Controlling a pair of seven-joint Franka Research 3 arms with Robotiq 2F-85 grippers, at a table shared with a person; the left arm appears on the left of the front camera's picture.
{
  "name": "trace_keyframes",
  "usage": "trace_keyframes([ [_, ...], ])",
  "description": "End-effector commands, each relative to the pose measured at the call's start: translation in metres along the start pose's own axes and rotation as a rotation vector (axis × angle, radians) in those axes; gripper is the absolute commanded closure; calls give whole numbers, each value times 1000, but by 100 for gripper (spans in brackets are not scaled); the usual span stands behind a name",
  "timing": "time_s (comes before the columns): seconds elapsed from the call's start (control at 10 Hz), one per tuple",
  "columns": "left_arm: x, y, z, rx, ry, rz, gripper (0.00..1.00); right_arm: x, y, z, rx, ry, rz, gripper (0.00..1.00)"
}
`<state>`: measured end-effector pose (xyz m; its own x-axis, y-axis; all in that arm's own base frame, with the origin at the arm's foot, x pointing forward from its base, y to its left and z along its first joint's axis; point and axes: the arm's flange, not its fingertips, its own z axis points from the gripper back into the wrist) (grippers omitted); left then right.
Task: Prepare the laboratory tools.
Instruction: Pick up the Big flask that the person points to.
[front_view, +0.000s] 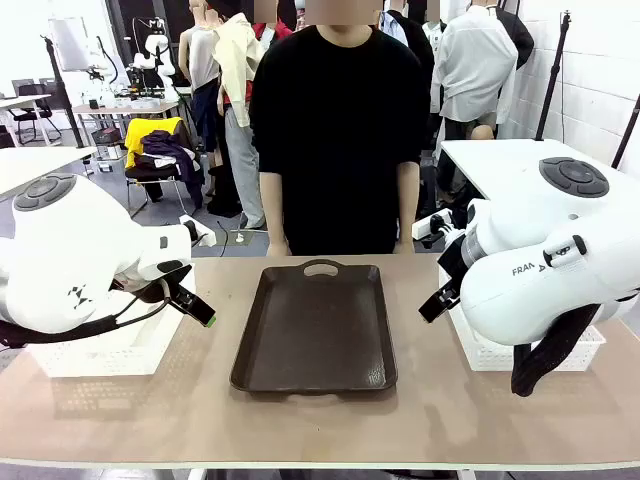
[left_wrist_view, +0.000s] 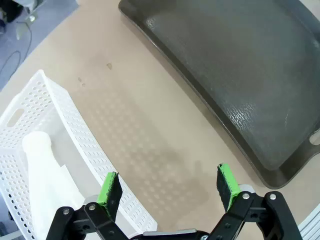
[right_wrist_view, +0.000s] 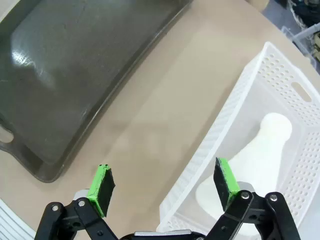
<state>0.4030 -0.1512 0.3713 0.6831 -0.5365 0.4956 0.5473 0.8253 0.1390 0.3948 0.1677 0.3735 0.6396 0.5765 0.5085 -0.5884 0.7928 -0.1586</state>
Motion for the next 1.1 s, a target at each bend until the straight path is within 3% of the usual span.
trace_keyframes([
  [0.0,0,0,0,0,0,0,0,0,0,0,0,0,0,0],
  [1.0,0,0,0,0,0,0,0,0,0,0,0,0,0,0],
])
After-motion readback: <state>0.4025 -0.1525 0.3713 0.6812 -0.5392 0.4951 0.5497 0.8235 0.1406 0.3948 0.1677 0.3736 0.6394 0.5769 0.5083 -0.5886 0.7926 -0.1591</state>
